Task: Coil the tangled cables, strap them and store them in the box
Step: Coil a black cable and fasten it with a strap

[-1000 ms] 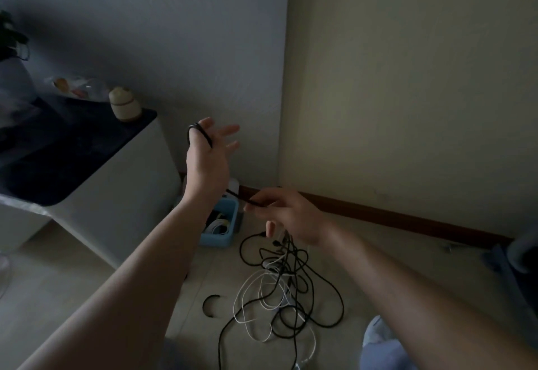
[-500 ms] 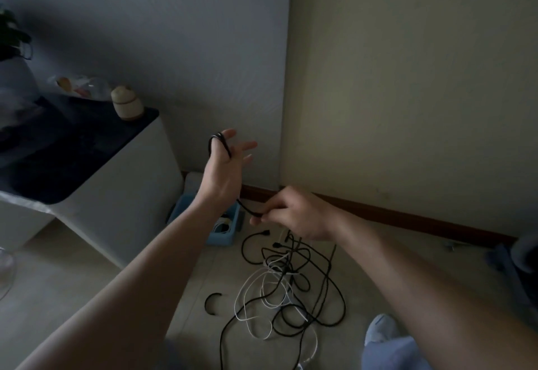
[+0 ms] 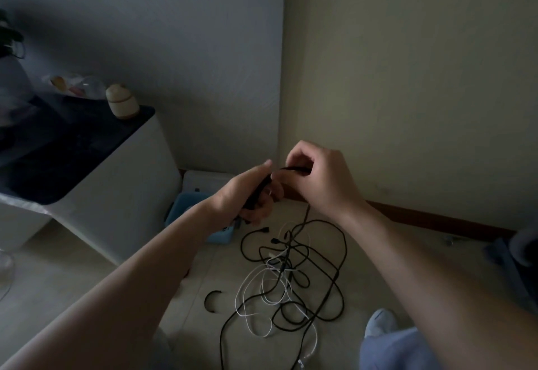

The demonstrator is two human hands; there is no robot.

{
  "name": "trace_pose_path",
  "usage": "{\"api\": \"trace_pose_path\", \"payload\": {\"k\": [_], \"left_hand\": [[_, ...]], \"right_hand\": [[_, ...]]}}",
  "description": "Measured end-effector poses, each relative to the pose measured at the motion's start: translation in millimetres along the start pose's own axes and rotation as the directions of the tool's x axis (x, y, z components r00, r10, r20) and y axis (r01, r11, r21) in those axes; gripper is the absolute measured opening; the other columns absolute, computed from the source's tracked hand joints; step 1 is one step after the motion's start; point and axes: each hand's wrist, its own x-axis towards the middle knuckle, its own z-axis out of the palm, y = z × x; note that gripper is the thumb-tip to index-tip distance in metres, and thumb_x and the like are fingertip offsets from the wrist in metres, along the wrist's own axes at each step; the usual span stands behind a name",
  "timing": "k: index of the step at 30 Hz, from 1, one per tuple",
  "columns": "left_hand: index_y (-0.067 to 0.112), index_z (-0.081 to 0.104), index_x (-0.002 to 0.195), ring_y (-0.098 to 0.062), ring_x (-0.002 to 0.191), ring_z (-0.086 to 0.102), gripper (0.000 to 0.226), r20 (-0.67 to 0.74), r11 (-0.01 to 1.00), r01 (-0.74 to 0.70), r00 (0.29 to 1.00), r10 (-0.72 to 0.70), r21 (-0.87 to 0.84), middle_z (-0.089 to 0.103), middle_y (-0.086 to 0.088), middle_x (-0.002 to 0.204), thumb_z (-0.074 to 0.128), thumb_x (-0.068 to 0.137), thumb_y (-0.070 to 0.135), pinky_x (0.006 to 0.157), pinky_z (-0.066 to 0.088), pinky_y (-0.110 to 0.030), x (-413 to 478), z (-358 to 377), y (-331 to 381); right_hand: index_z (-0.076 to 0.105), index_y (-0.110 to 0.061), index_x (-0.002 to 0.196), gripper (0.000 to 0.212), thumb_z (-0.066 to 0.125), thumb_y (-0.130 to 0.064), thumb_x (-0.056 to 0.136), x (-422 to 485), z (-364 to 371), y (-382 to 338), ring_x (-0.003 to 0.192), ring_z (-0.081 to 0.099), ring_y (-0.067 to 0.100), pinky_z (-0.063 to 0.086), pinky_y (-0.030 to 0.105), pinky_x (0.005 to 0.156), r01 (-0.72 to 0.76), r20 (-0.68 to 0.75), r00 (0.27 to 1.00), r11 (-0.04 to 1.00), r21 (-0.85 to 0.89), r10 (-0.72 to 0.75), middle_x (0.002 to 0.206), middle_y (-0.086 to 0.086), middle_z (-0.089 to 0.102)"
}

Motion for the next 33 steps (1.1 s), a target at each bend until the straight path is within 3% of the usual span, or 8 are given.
{"api": "trace_pose_path", "payload": {"k": [4, 8, 13, 18, 20, 23, 29, 33], "left_hand": [[0.016, 0.049, 0.075, -0.009, 0.036, 0.022, 0.032, 0.229, 0.984, 0.045, 0.973, -0.005, -0.170, 0.027, 0.006, 0.045, 0.046, 0.096, 0.040, 0.042, 0.034, -0.021, -11.2, 2.6, 13.3], [0.022, 0.049, 0.071, -0.008, 0.038, 0.018, 0.036, 0.333, 0.868, 0.092, 0.939, 0.088, -0.489, 0.027, 0.010, 0.044, 0.041, 0.099, 0.044, 0.042, 0.032, -0.020, -17.0, 7.2, 21.1], [0.021, 0.049, 0.064, -0.006, 0.033, 0.024, 0.044, 0.078, 0.822, 0.039, 0.997, 0.006, -0.568, 0.029, 0.009, 0.042, 0.040, 0.101, 0.045, 0.041, 0.035, -0.022, -13.1, 2.6, 20.1], [0.021, 0.047, 0.064, -0.008, 0.039, 0.012, 0.038, 0.058, 0.781, 0.052, 0.998, -0.020, -0.623, 0.027, 0.009, 0.042, 0.043, 0.097, 0.040, 0.043, 0.031, -0.022, -14.5, -1.1, 23.5], [0.021, 0.045, 0.066, -0.009, 0.041, 0.012, 0.037, 0.065, 0.741, -0.007, 0.996, 0.069, -0.672, 0.027, 0.010, 0.042, 0.041, 0.098, 0.039, 0.045, 0.033, -0.022, -16.6, 0.0, 26.9], [0.022, 0.045, 0.072, -0.006, 0.041, 0.017, 0.038, 0.004, 0.608, -0.126, 0.978, 0.208, -0.784, 0.021, 0.011, 0.050, 0.035, 0.102, 0.041, 0.049, 0.038, -0.020, -18.8, 1.2, 35.0], [0.019, 0.049, 0.079, -0.008, 0.049, 0.036, 0.041, -0.381, 0.471, -0.460, 0.888, 0.257, -0.753, 0.038, 0.007, 0.060, 0.028, 0.108, 0.041, 0.064, 0.041, -0.023, -20.9, -14.8, 49.7], [0.016, 0.047, 0.080, -0.016, 0.056, 0.054, 0.039, -0.596, 0.516, -0.603, 0.776, 0.205, -0.608, 0.054, -0.003, 0.071, 0.031, 0.110, 0.035, 0.071, 0.049, -0.030, -14.2, -21.1, 52.0]], "right_hand": [[0.046, -0.026, 0.066, 0.057, 0.076, -0.075, 0.065, 5.3, -5.4, 14.1, 0.048, 0.044, 0.005, 0.032, 0.016, 0.046, -0.140, 0.001, 0.990, 0.990, -0.012, 0.140, 0.054, -0.017, 0.051], [0.045, -0.023, 0.061, 0.059, 0.065, -0.076, 0.076, 5.0, -2.0, 25.1, 0.042, 0.042, 0.004, 0.055, 0.029, 0.050, -0.326, 0.245, 0.932, 0.913, 0.245, 0.266, 0.046, -0.014, 0.039], [0.033, -0.022, 0.059, 0.056, 0.058, -0.060, 0.092, -0.8, 5.6, 38.8, 0.043, 0.035, 0.016, 0.041, 0.031, 0.053, -0.452, 0.385, 0.858, 0.857, 0.248, 0.341, 0.048, -0.004, 0.033], [0.032, -0.020, 0.060, 0.049, 0.060, -0.035, 0.098, -4.4, 0.4, 50.0, 0.045, 0.028, 0.015, 0.032, 0.033, 0.056, -0.542, 0.420, 0.814, 0.786, 0.299, 0.401, 0.047, -0.005, 0.028], [0.031, -0.022, 0.062, 0.047, 0.058, -0.047, 0.092, -5.4, 1.3, 51.3, 0.048, 0.024, 0.015, 0.026, 0.031, 0.053, -0.521, 0.401, 0.825, 0.809, 0.271, 0.397, 0.051, -0.004, 0.028], [0.035, -0.025, 0.059, 0.053, 0.049, -0.066, 0.088, -9.2, 7.5, 52.3, 0.049, 0.037, 0.017, 0.047, 0.036, 0.066, -0.495, 0.449, 0.816, 0.840, 0.220, 0.364, 0.051, -0.004, 0.034], [0.047, -0.016, 0.067, 0.051, 0.043, -0.057, 0.098, -23.8, 26.4, 67.3, 0.054, 0.056, 0.019, 0.043, 0.033, 0.073, -0.607, 0.637, 0.625, 0.794, 0.034, 0.451, 0.056, 0.006, 0.053], [0.048, -0.016, 0.072, 0.038, 0.042, -0.034, 0.106, -20.8, 21.0, 56.6, 0.046, 0.037, 0.012, 0.044, 0.035, 0.063, -0.612, 0.625, 0.647, 0.787, 0.084, 0.436, 0.050, -0.008, 0.039]]}}
